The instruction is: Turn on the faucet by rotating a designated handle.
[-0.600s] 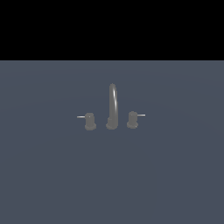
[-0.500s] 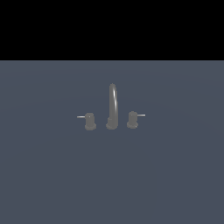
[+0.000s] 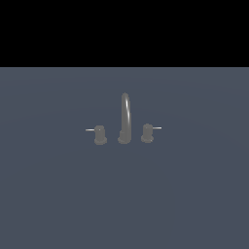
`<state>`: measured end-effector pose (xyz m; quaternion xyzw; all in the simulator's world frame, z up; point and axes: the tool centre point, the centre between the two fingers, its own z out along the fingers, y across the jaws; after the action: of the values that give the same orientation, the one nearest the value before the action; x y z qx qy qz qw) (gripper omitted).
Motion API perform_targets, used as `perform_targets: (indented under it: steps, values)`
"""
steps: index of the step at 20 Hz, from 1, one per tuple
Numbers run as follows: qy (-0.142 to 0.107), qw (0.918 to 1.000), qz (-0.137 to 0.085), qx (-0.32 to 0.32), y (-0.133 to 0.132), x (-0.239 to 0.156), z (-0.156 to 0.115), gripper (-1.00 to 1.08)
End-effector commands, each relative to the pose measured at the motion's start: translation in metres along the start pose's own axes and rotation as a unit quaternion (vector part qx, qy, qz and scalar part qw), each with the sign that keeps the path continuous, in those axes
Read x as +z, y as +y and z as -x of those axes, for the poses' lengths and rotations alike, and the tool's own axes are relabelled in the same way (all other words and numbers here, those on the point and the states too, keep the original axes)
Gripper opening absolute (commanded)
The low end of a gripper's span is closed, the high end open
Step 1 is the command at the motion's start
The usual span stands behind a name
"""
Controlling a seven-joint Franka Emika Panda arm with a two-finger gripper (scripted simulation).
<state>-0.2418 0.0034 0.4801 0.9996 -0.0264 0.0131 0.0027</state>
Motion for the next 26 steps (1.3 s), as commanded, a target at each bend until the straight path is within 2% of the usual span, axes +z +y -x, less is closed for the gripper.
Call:
perform_targets:
  steps: [1,7,13,19,26]
  values:
    - [0.0,0.9999,0.0,0.013,-0.006,0.008,-0.002,-1.0]
    - [-0.001,0.9982,0.0,0.06,-0.026,0.035,-0.011,-1.0]
    - [-0.003,0.9928,0.001,0.12,-0.051,0.07,-0.025,-1.0]
    - [-0.004,0.9835,0.001,0.181,-0.075,0.107,-0.043,-1.0]
    - [-0.006,0.9681,0.0,0.25,-0.1,0.149,-0.067,-1.0]
